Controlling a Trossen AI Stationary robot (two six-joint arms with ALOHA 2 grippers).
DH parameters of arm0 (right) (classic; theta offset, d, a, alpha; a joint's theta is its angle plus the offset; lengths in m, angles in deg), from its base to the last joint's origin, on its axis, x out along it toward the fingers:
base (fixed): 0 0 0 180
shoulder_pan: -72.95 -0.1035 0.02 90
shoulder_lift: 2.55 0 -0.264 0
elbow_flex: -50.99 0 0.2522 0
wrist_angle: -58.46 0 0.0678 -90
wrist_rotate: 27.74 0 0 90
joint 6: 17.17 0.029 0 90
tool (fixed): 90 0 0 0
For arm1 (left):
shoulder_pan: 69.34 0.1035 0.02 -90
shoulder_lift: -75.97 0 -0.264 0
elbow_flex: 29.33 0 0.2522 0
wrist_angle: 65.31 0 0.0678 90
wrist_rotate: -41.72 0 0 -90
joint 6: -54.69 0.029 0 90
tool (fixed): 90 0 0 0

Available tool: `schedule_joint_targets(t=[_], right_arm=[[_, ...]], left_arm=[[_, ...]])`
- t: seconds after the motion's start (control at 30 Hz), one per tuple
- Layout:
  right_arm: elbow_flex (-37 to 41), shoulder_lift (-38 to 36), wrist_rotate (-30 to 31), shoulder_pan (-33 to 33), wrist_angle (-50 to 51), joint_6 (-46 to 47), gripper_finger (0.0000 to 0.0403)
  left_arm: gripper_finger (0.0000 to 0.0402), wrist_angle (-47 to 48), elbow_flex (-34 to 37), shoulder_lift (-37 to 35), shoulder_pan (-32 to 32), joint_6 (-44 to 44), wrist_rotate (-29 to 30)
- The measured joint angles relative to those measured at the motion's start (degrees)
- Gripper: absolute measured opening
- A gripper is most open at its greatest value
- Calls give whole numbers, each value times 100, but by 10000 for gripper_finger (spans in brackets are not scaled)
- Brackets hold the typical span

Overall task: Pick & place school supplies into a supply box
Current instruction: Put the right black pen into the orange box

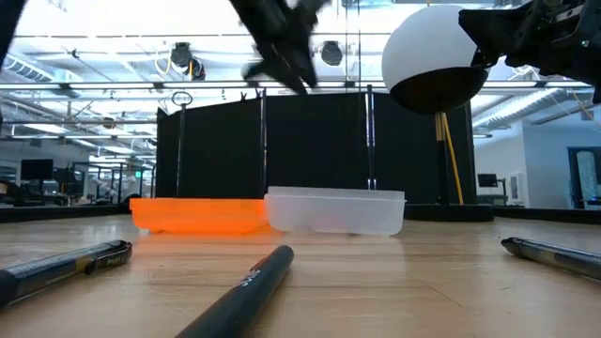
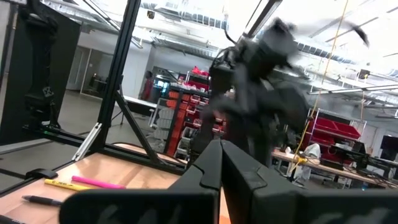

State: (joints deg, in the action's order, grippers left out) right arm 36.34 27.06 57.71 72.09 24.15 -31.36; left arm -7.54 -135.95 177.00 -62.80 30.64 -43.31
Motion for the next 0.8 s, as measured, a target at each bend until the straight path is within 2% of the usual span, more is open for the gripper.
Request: schedule_joint_targets(t=[0.03,0.1,0.23,0.3,0.4,0.53,0.57,0.67,0.73,0.8], right_arm=[[0,0,0,-1,1,0,0],[0,0,0,0,-3,2,0],[0,0,-1,1,6,390,0],[0,0,-1,5,-3,412,0],[0,0,0,5,-3,411,0],[0,10,16,5,106,407,0],[1,13,18,5,139,359,0],[0,20,24,5,170,115,0],[0,17,100,5,162,-195,0],[0,18,275,5,150,-508,0]], left_arm=[[117,60,66,-243,-122,255,313],[95,5,245,-746,-303,753,583],[22,-465,990,-1989,-396,1744,697],[9,-923,1640,-2684,-314,2107,624],[8,-1899,2925,-3783,-101,3018,5],[5,-3493,4766,-5101,253,4384,-1626],[5,-3776,5169,-5345,354,4557,-1858],[4,-4709,6084,-5831,695,4385,-2038],[4,-5034,6466,-6045,943,4124,-2118],[3,-5243,6813,-6230,1160,3980,-2468]])
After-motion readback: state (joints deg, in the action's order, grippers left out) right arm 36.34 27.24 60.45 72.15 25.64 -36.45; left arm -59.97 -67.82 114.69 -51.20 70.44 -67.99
